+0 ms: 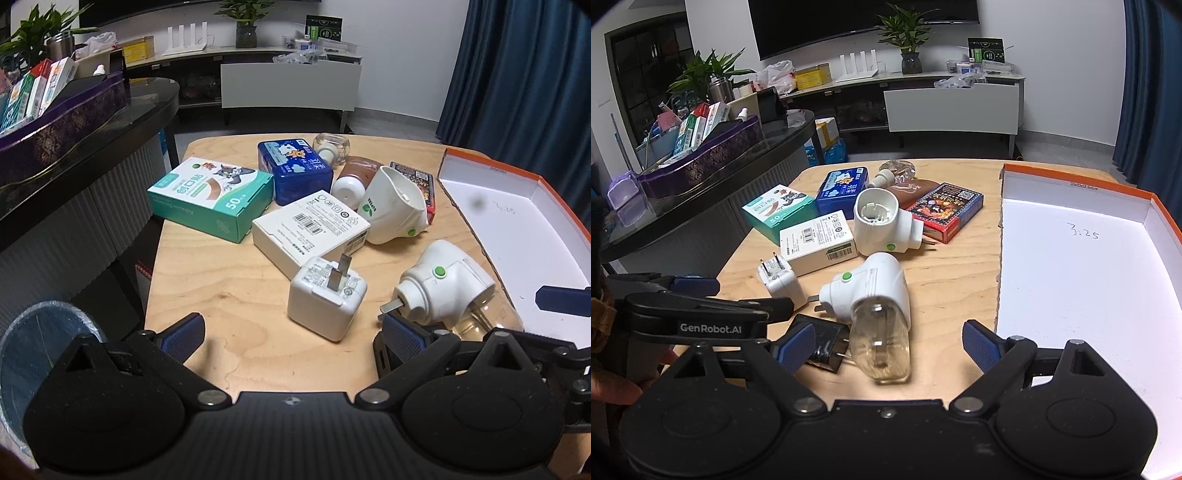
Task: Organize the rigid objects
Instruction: 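Move the left tool toward the white square wall charger, then grasp the white charger with the left tool while the right tool grasps the white diffuser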
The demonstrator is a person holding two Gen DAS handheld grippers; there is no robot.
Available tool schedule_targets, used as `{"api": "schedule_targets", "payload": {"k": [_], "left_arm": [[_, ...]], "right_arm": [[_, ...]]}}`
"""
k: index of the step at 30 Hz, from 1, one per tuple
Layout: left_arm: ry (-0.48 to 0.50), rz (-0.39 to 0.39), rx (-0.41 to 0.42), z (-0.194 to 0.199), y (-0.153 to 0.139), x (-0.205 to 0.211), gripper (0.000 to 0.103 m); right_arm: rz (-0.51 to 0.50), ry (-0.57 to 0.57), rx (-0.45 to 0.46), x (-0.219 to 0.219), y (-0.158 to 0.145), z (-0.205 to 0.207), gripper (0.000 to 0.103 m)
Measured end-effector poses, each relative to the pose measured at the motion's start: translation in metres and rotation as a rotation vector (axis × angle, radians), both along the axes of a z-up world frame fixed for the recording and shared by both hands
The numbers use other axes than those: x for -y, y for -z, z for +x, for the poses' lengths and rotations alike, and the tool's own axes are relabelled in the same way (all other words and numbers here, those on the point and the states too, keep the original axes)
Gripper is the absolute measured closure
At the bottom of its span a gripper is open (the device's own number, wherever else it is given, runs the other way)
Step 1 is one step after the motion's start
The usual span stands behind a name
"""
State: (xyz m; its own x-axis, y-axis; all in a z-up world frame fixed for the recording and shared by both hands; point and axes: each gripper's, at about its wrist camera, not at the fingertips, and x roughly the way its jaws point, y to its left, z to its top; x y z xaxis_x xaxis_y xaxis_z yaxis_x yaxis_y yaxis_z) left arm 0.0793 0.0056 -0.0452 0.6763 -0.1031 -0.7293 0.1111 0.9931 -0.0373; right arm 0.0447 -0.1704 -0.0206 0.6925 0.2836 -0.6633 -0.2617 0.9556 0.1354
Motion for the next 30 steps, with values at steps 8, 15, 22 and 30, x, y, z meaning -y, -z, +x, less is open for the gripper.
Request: {"api": "schedule_targets", "payload": {"k": [8, 15, 22, 30], "left_arm": [[0.003, 0.002, -0.004, 0.006, 0.005, -0.002, 0.000], [0.013, 0.016, 0.003, 0.009, 0.009, -0.002, 0.000], [0.028, 0.037, 0.045, 0.015, 0.014, 0.001, 0.000], [0.082, 0.042, 0.061, 0.015, 0.019, 0.007, 0.029]], "right_arm": [[-0.001, -0.002, -0.020, 0.002, 0.001, 0.002, 0.001], [-0.002, -0.011, -0.039, -0.002, 0.002, 0.005, 0.001], [0.014, -0.009, -0.046, -0.001, 0.004, 0.009, 0.001], [0.016, -0.004, -0.057, 0.002, 0.006, 0.011, 0.001]]}}
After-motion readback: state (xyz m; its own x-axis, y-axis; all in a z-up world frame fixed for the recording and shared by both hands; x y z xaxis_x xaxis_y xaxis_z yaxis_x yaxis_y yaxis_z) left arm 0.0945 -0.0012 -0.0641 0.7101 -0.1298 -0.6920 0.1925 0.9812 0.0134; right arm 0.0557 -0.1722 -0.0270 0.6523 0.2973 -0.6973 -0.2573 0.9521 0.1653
